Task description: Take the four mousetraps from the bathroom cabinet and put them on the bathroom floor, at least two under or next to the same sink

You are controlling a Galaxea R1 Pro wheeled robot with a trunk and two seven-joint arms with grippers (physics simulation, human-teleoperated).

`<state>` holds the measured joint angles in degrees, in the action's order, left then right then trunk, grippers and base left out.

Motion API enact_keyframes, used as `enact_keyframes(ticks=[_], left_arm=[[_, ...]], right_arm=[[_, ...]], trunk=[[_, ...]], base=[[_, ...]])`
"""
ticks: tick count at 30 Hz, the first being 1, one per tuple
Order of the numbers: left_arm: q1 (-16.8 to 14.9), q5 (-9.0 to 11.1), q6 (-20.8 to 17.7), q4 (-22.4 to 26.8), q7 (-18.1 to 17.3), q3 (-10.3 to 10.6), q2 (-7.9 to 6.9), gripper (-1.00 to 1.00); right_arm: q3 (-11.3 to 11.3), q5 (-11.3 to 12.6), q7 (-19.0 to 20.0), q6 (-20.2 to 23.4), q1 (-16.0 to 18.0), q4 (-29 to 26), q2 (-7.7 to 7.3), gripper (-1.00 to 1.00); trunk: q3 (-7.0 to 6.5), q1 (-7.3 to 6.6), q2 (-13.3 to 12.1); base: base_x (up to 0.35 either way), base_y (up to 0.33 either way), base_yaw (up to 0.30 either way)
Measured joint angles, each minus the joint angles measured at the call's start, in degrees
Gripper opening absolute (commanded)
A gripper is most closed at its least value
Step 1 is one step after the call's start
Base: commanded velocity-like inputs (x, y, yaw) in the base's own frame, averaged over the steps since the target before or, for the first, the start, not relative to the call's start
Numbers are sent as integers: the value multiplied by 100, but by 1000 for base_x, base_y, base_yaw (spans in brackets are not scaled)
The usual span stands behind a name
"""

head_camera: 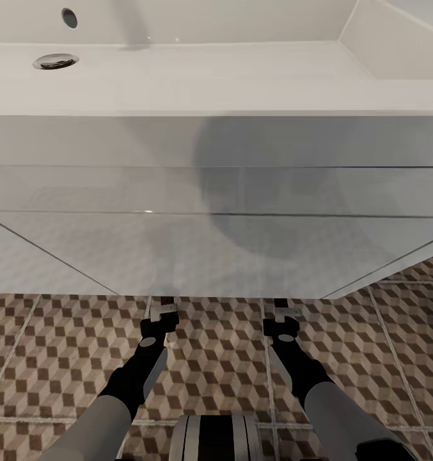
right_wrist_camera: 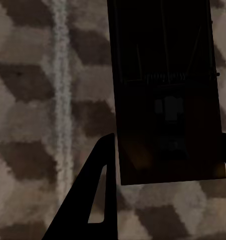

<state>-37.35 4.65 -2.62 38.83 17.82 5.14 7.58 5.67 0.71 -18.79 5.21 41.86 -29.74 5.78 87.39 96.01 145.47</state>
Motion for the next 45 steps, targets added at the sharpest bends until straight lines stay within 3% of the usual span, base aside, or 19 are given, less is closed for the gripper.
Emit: enact_keyframes(ticks=[11, 20, 45], left_arm=[[0, 0, 0, 0, 0, 3, 3, -100], [0, -4, 0, 0, 0, 8, 2, -100], [0, -8, 0, 7, 0, -1, 3, -100]], right_arm=[[9, -21, 0, 6, 33, 4, 177, -100], [4, -374, -7, -5, 222, 88, 403, -100], [-6, -408, -8, -27, 242, 115, 409, -100]], trunk=[[0, 0, 0], [0, 0, 0], [0, 0, 0]], base=[[0, 0, 0], [0, 0, 0], [48, 0, 0]])
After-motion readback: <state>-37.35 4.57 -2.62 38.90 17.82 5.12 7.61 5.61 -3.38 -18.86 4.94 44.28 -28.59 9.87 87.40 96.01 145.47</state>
